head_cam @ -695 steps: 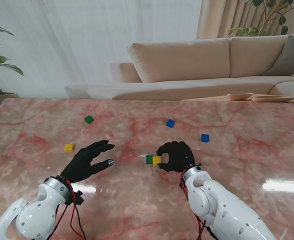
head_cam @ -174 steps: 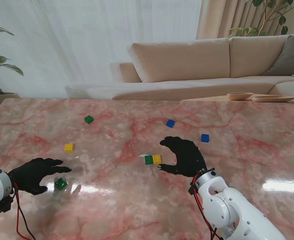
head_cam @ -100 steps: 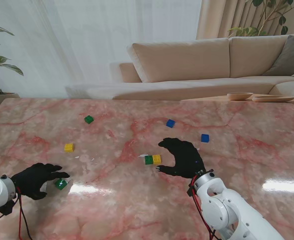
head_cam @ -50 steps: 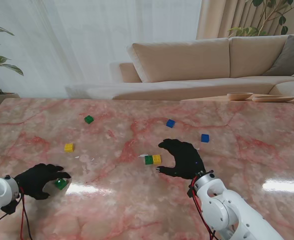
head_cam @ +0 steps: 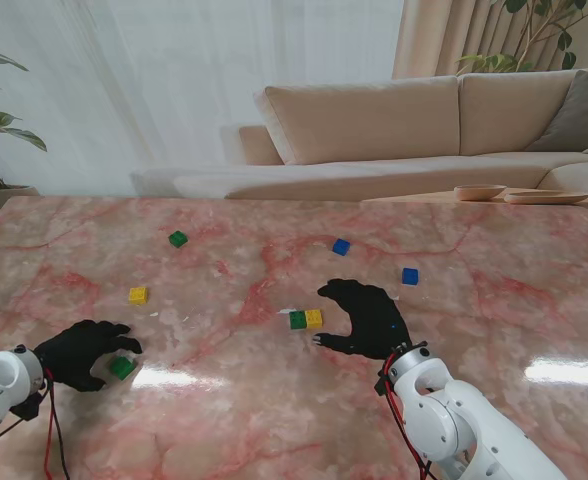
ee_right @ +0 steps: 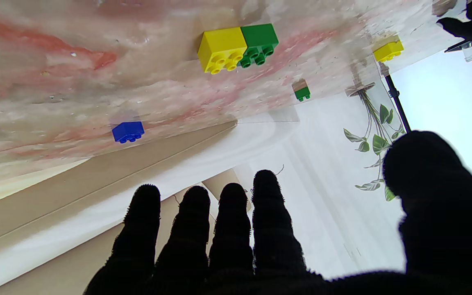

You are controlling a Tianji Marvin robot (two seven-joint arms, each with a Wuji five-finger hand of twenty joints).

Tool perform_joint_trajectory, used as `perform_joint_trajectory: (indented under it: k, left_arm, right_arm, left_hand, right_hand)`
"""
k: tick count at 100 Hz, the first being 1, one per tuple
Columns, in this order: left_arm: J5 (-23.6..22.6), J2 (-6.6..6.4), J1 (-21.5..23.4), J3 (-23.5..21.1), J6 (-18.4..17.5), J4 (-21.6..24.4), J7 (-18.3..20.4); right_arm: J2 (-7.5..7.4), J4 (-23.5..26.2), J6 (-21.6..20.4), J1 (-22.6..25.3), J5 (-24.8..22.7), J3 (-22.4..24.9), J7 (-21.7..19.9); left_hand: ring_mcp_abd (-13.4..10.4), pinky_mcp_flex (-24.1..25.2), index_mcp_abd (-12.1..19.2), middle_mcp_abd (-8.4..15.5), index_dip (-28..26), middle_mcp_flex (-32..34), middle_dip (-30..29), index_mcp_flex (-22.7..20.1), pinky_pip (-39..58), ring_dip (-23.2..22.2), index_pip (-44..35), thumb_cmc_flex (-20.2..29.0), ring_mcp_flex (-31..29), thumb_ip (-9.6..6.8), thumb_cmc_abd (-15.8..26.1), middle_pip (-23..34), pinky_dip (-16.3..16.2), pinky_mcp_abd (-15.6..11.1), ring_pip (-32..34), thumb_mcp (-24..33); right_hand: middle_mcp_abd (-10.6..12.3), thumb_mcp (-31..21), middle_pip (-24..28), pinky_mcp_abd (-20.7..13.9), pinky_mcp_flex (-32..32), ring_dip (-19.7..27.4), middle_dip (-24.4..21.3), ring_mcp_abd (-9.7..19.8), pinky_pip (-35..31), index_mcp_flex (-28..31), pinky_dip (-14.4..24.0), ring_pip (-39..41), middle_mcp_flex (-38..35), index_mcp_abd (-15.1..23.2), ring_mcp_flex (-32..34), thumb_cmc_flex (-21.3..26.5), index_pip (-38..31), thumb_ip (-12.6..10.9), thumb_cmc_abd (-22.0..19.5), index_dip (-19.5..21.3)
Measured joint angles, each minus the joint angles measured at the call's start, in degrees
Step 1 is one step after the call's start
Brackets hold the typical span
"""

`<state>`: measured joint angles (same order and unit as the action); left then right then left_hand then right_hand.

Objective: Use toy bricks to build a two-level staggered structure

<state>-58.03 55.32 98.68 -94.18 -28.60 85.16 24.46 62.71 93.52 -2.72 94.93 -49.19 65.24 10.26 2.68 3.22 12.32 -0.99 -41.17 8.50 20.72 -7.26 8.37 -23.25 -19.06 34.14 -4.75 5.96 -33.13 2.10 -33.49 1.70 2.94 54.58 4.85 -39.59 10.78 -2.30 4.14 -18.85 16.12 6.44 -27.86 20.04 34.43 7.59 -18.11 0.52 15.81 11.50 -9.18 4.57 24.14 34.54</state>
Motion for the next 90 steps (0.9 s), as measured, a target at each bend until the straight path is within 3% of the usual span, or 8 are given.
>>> perform_joint_trajectory:
  k: [9,15,30,46,70,90]
  left_arm:
    - [-0.2,0.1,0.0,0.1,0.0,-0.2,-0.7]
    - [-0.4,0.21,0.0,0.1,-0.1,-0.3,-1.5]
    - [-1.5,0.46,0.0,0.0,-0.4,-1.1,-4.3]
    - [-1.1,0.74,0.1,0.1,-0.4,-2.2,-7.2]
    - [0.4,1.05,0.1,0.5,-1.1,-3.5,-9.2]
    - [0.6,1.27,0.0,0.8,-1.3,-4.2,-10.8]
  right_arm:
    - [0.01,-0.1,-0.1,0.0,0.1,0.0,0.0]
    - [0.01,-0.2,-0.2,0.0,0.1,0.0,0.0]
    - [0.01,-0.3,-0.3,0.0,0.2,0.1,-0.1]
    - [0.01,-0.4,-0.3,0.0,0.3,0.1,-0.1]
    - [0.0,-0.3,-0.3,0.1,0.3,0.2,-0.4]
    - [-0.01,-0.2,-0.3,0.2,0.2,0.4,-0.5]
  left_hand:
    - [0.0,0.0,0.2,0.0,-3.7,0.0,0.1,0.6,0.1,-1.0,-3.8,0.0,0.0,0.0,0.6,1.1,-0.6,0.0,0.0,0.0]
    - [0.0,0.0,0.2,0.0,-7.8,0.0,0.3,-0.1,0.7,-1.9,-11.3,0.0,0.0,0.0,0.6,2.1,-0.6,0.0,0.0,0.0]
    - [0.0,0.0,-0.1,0.0,-10.4,0.0,0.3,-0.6,2.3,-2.7,-22.8,-2.4,0.0,0.05,0.6,4.2,-0.7,-0.1,1.3,0.0]
    - [0.0,0.0,-0.1,0.0,-9.0,0.6,0.3,-0.6,3.7,-2.8,-30.2,-2.6,0.0,0.57,0.5,6.3,-0.7,-0.1,2.7,0.0]
    - [0.0,-0.1,2.1,0.0,-2.7,1.2,-0.9,-0.7,5.0,-3.1,-30.1,-1.6,0.0,0.58,-0.1,8.4,0.3,-0.1,4.8,0.1]
    - [0.0,-0.5,4.3,0.4,-3.0,1.9,-1.0,-7.5,6.3,-3.3,-34.4,-1.4,-0.1,0.59,1.2,12.8,0.4,-0.1,6.1,2.1]
  right_hand:
    - [0.0,0.0,0.0,0.0,0.0,0.0,0.0,0.0,0.0,0.0,0.0,0.0,0.0,0.0,0.0,0.0,0.0,0.0,0.0,-0.1]
    - [0.0,0.0,0.0,0.0,0.0,0.0,0.0,0.0,0.0,0.0,0.0,0.0,0.0,0.0,0.0,0.0,0.0,0.0,0.0,-0.5]
    - [0.0,0.0,0.0,0.0,0.0,0.0,0.0,0.0,0.0,0.0,0.0,0.0,0.0,0.0,0.0,0.0,0.0,0.0,0.0,-0.6]
    - [0.0,0.0,0.0,0.0,0.0,0.0,0.0,0.0,0.0,0.0,0.0,0.0,0.0,0.0,0.0,0.0,0.0,0.0,0.0,-0.6]
    - [0.0,-0.2,0.0,0.0,0.0,0.0,0.0,0.0,0.0,0.0,0.0,0.0,0.0,0.1,0.0,0.0,0.0,0.0,0.0,-0.6]
    - [0.0,-0.5,0.0,0.0,0.0,0.0,0.0,0.0,0.0,0.0,0.0,0.0,0.0,0.1,0.0,0.0,0.0,0.0,0.0,-0.6]
